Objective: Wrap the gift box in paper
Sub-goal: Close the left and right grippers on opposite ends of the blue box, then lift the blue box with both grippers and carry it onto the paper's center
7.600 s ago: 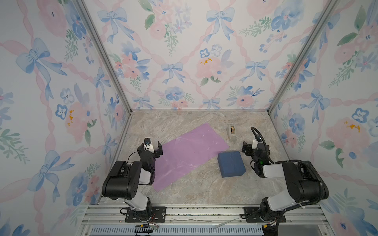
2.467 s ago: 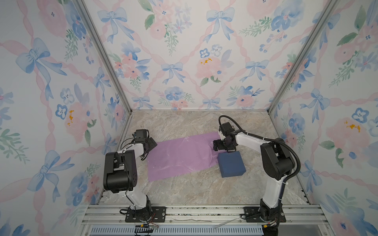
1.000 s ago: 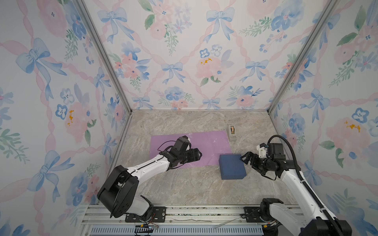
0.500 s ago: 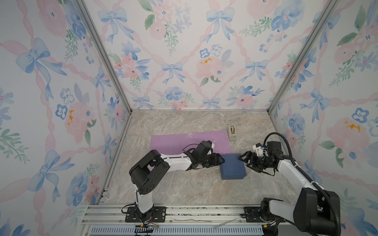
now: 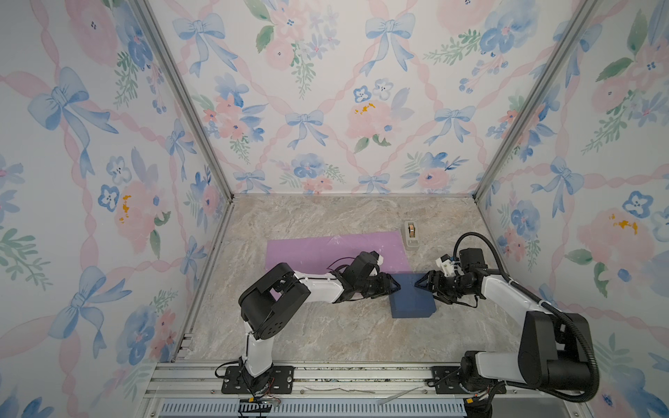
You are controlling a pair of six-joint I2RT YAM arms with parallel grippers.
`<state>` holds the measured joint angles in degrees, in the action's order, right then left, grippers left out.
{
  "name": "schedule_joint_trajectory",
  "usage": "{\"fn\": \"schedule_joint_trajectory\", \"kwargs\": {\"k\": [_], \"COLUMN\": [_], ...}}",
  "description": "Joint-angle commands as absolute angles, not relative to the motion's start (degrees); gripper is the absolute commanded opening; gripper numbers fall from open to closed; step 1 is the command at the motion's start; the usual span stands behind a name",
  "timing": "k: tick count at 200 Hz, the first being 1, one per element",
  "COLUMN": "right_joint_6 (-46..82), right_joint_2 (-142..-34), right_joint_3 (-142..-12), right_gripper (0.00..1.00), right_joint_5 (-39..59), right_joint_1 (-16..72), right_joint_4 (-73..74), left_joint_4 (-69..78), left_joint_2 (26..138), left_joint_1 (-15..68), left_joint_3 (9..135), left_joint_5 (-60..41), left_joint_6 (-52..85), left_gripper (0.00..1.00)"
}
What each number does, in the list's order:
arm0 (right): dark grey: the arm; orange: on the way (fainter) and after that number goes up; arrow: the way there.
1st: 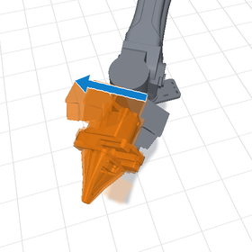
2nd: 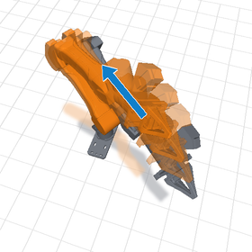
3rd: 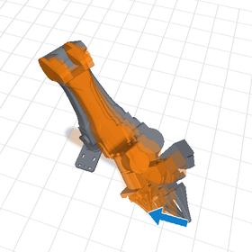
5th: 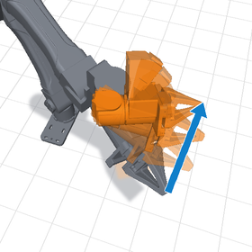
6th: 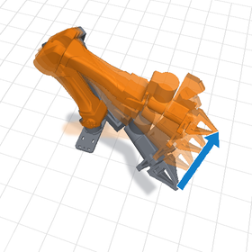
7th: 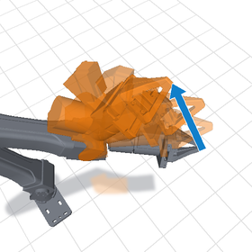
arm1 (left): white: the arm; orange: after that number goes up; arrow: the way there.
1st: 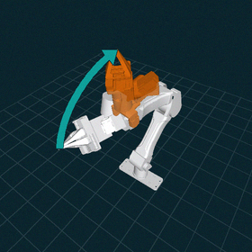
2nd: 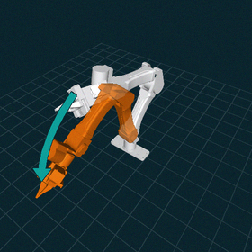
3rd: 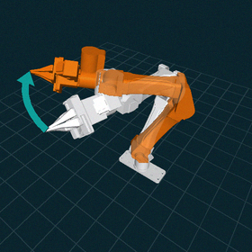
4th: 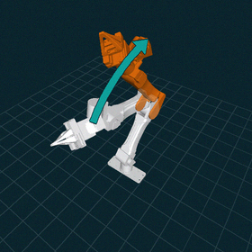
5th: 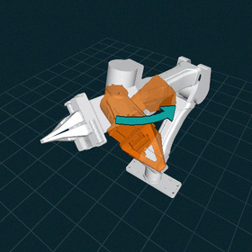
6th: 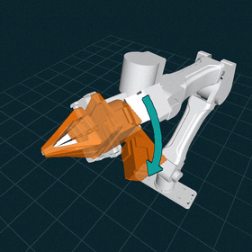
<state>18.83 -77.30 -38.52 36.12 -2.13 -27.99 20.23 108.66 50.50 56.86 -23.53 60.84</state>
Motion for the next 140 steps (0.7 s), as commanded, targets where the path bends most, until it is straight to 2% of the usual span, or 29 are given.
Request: {"fn": "schedule_joint_trajectory", "kwargs": {"k": [1, 22, 57, 140], "right_joint_6": [19.1, 19.7, 21.3, 26.6], "right_joint_2": [-78.5, -77.2, -72.7, -60.3], "right_joint_3": [-36.2, -35.8, -35.2, -35.3], "right_gripper": [0.61, 0.53, 0.48, 0.45], "right_joint_5": [32.5, 33.0, 33.4, 33.8], "right_joint_1": [-1.7, -1.6, -1.3, -0.7], "right_joint_4": [-28.7, -28.5, -28.8, -32.7], "left_joint_4": [18.3, 18.3, 18.3, 18.4], "left_joint_2": [111.7, 111.1, 109.5, 104.7], "left_joint_1": [51.6, 52.5, 53.4, 54.2], "left_joint_3": [57.5, 58.0, 58.1, 59.0], "left_joint_5": [-24.1, -24.1, -24.0, -24.9], "left_joint_6": [61.0, 61.0, 61.4, 62.8], "left_gripper": [0.44, 0.4, 0.37, 0.37]}}
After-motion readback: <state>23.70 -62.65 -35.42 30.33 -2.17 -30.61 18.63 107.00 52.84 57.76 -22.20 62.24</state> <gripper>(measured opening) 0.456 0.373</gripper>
